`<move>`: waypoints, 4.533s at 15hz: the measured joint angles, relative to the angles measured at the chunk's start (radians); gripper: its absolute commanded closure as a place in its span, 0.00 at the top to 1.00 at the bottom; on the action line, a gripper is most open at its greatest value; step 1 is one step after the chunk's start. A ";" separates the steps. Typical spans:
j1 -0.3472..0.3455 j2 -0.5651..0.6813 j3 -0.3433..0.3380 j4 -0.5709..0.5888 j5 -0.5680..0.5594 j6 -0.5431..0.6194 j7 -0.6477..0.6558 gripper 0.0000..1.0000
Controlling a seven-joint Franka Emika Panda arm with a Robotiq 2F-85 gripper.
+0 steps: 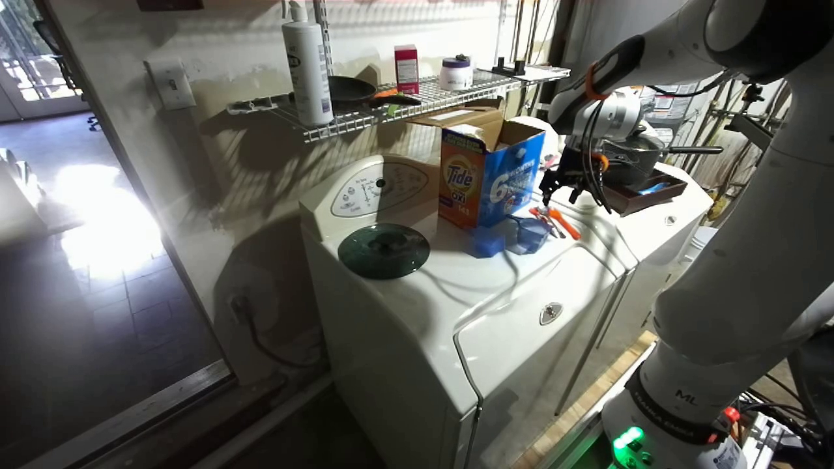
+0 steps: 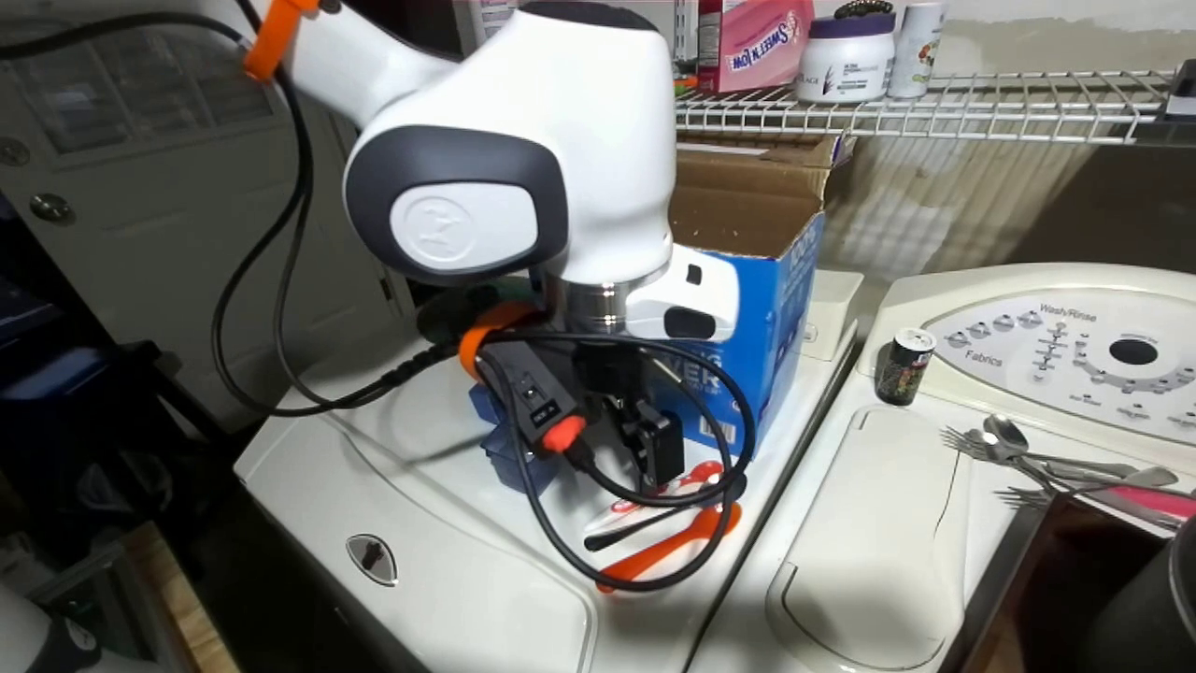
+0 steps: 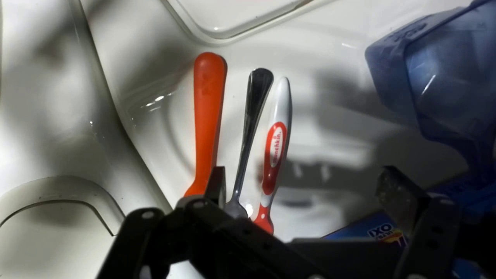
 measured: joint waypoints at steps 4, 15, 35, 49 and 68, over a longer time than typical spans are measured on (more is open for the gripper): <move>-0.025 0.063 0.026 0.037 0.064 0.001 -0.017 1.00; -0.087 0.170 0.097 0.092 0.109 0.020 -0.052 0.66; -0.138 0.233 0.139 0.122 0.111 0.034 -0.079 0.39; -0.142 0.236 0.146 0.158 0.111 0.034 -0.079 0.97; -0.154 0.268 0.178 0.199 0.131 -0.055 -0.081 0.24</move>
